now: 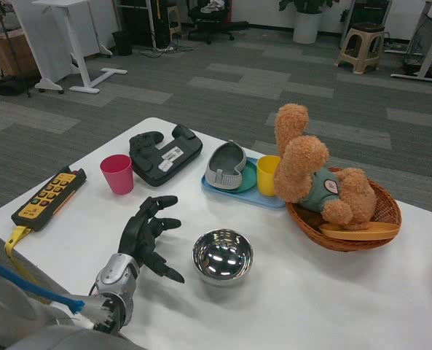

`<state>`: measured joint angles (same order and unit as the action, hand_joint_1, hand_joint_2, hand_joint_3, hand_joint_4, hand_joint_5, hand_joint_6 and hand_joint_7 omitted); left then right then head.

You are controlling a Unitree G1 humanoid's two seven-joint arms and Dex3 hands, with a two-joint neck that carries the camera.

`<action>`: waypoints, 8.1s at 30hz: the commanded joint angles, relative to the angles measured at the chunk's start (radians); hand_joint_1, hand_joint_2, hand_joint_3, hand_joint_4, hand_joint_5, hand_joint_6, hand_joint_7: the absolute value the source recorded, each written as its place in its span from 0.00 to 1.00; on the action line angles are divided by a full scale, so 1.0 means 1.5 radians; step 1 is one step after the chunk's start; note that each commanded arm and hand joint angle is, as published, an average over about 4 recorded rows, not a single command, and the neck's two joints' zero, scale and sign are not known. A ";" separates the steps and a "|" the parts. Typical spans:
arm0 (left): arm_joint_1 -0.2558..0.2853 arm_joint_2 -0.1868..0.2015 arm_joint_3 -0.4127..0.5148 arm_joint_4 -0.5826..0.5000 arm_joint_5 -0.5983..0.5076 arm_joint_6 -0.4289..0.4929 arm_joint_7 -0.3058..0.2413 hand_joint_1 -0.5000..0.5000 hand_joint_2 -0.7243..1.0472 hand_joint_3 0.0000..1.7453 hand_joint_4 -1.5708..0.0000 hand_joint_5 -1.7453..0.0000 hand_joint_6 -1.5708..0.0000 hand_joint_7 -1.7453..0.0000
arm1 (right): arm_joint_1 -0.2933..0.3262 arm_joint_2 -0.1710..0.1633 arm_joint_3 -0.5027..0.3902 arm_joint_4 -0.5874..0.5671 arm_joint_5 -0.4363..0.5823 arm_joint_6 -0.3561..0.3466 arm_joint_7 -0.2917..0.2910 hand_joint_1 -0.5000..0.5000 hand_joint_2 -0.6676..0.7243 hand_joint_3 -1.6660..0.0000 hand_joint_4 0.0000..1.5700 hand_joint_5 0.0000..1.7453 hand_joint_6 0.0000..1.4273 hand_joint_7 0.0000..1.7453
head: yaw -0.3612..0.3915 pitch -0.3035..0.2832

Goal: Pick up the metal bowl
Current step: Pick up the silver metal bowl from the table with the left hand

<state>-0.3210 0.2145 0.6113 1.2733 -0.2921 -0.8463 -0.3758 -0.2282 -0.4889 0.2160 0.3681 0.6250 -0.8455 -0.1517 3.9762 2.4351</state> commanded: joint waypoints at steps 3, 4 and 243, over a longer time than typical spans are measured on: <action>0.014 0.011 -0.034 -0.062 0.026 -0.022 0.010 0.00 1.00 0.10 1.00 0.81 1.00 0.87 | 0.008 -0.010 -0.005 -0.005 0.003 -0.011 0.000 0.67 1.00 1.00 0.05 0.11 0.00 0.18 | -0.021 0.001; 0.015 0.010 -0.038 -0.087 0.047 -0.023 0.010 0.00 1.00 0.10 1.00 0.82 1.00 0.88 | 0.008 -0.011 -0.004 -0.005 0.004 -0.011 0.000 0.67 1.00 1.00 0.05 0.11 0.00 0.18 | -0.021 0.000; 0.074 0.088 -0.497 -0.723 0.941 0.576 -0.138 0.00 0.50 0.05 1.00 0.53 1.00 0.60 | 0.027 -0.010 0.026 0.013 0.038 -0.024 -0.002 0.67 1.00 1.00 0.07 0.17 0.00 0.19 | -0.249 -0.059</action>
<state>-0.2259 0.3558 -0.1481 0.1746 1.0950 0.0308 -0.5844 -0.1986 -0.4946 0.2605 0.3886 0.6742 -0.8733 -0.1531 3.6034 2.3470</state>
